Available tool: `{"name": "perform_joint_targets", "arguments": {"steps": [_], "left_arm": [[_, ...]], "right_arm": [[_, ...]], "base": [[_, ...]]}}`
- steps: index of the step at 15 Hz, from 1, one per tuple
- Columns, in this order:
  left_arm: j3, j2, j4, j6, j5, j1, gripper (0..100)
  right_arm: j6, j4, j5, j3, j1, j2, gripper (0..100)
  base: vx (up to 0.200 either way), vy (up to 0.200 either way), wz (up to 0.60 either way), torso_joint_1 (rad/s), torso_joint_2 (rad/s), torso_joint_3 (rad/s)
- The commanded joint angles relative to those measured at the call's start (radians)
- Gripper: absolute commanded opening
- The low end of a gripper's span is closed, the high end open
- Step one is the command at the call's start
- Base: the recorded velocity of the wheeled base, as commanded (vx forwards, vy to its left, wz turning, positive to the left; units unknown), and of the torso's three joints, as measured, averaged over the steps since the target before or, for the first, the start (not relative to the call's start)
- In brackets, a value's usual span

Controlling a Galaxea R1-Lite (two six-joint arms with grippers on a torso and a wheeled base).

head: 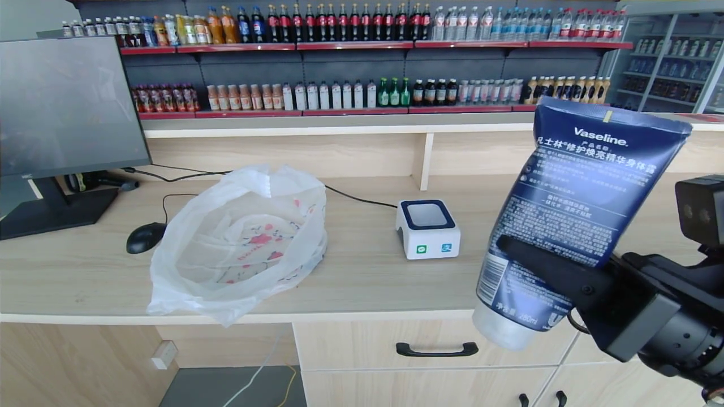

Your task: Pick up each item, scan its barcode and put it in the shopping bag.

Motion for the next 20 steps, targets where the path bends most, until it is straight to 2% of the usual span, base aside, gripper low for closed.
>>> {"name": "perform_joint_targets", "arguments": {"steps": [1, 4, 7, 9, 12, 15, 20], "left_arm": [[0.000, 0.000, 0.000, 0.000, 0.000, 0.000, 100], [0.000, 0.000, 0.000, 0.000, 0.000, 0.002, 100], [0.000, 0.001, 0.000, 0.000, 0.000, 0.000, 100], [0.000, 0.000, 0.000, 0.000, -0.001, 0.000, 100], [0.000, 0.000, 0.000, 0.000, -0.001, 0.000, 100], [0.000, 0.000, 0.000, 0.000, 0.000, 0.000, 100], [0.000, 0.000, 0.000, 0.000, 0.000, 0.000, 100]], "right_arm": [[0.057, -0.037, 0.001, -0.073, 0.020, 0.079, 0], [0.154, -0.073, 0.012, -0.127, 0.081, 0.125, 0], [0.200, -0.073, 0.103, -0.144, 0.089, 0.127, 0], [0.226, -0.073, 0.118, -0.168, 0.089, 0.127, 0], [0.255, -0.073, 0.121, -0.208, 0.090, 0.127, 0], [0.258, -0.073, 0.182, -0.208, 0.092, 0.119, 0], [0.260, -0.073, 0.184, -0.213, 0.112, 0.110, 0]], "base": [[0.000, 0.000, 0.00, 0.000, 0.00, 0.000], [0.000, 0.000, 0.00, 0.000, 0.00, 0.000], [0.000, 0.000, 0.00, 0.000, 0.00, 0.000], [0.000, 0.000, 0.00, 0.000, 0.00, 0.000], [0.000, 0.000, 0.00, 0.000, 0.00, 0.000], [0.000, 0.000, 0.00, 0.000, 0.00, 0.000], [0.000, 0.000, 0.00, 0.000, 0.00, 0.000]]}}
